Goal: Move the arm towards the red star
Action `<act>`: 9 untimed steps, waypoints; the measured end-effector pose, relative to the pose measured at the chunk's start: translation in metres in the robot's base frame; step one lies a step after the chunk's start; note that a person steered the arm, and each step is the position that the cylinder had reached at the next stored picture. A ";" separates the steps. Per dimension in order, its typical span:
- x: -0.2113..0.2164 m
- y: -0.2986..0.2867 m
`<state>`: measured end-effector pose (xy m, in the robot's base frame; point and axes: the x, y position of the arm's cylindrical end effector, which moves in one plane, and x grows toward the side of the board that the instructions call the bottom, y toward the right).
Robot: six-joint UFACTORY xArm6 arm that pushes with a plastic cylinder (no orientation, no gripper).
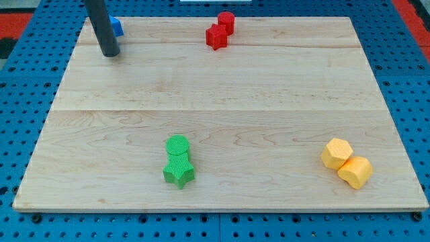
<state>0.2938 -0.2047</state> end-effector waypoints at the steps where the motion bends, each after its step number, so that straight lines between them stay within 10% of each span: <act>1: -0.002 0.000; 9: 0.006 0.111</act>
<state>0.3000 -0.0935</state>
